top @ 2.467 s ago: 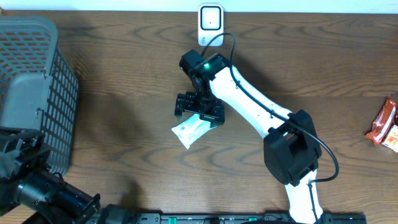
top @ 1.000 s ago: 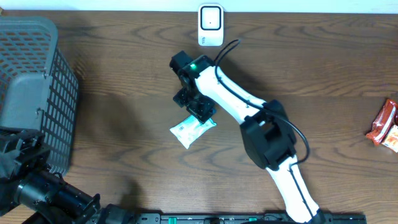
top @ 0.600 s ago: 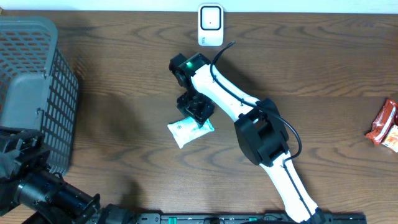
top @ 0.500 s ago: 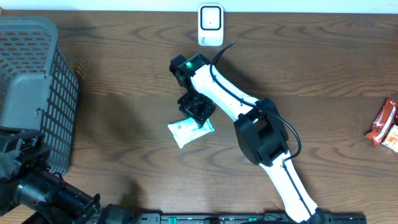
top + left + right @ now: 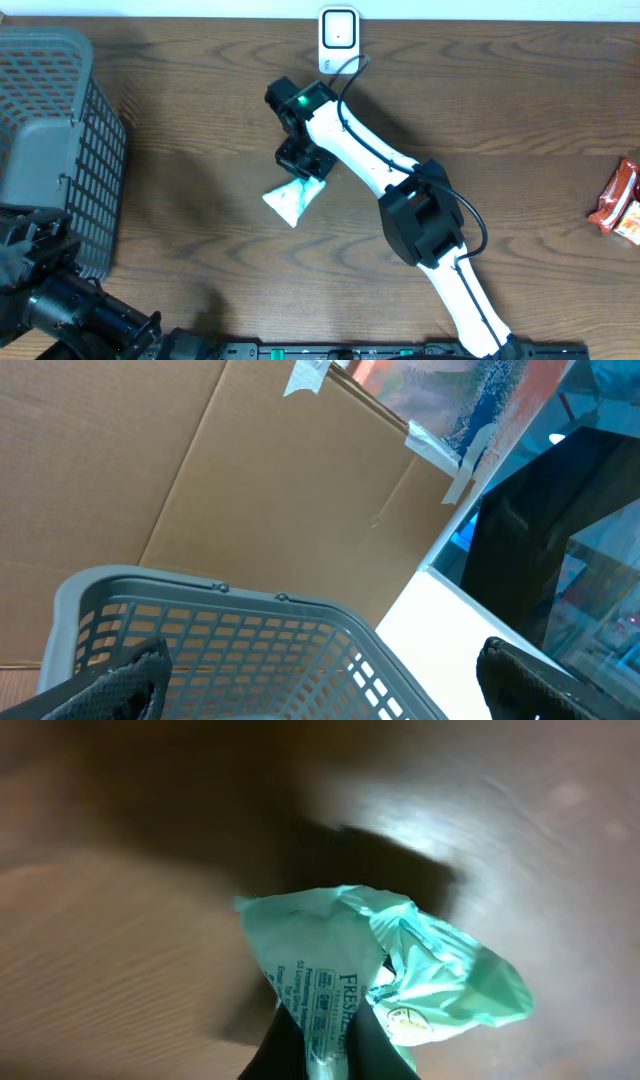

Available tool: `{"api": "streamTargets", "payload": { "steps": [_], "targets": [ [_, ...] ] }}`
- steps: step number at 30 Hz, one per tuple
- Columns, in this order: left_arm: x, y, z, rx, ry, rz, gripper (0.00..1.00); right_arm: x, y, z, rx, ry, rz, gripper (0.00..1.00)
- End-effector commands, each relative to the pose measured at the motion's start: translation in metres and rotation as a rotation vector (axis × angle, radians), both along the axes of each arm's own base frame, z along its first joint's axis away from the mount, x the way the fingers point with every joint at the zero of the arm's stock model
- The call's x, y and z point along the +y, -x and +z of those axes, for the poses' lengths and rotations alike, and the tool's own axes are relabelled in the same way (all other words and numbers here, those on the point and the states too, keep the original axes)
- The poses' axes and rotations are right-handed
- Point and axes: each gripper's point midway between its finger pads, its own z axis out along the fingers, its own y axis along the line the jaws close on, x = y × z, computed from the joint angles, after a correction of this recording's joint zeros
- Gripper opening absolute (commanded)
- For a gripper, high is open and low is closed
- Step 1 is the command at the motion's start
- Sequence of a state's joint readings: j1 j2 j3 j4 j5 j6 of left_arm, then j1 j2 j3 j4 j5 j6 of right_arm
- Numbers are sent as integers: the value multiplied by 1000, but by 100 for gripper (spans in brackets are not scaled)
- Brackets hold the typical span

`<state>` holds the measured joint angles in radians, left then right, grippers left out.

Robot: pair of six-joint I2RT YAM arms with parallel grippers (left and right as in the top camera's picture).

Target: Scan the item barcode

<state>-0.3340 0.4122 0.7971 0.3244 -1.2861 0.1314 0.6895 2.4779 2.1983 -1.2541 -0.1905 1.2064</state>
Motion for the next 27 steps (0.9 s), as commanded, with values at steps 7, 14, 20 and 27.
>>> {"api": "streamTargets", "payload": {
  "steps": [7,14,20,27],
  "targets": [
    [3,6,2,-12,9,14,98,23,-50,99,-396,-155,272,1],
    [3,6,2,-12,9,14,98,26,-56,121,-494,-166,392,1],
    [3,6,2,-12,9,14,98,22,-53,112,-479,-141,425,1],
    [3,6,2,-12,9,14,98,7,-66,110,-498,-94,356,64]
  ]
}}
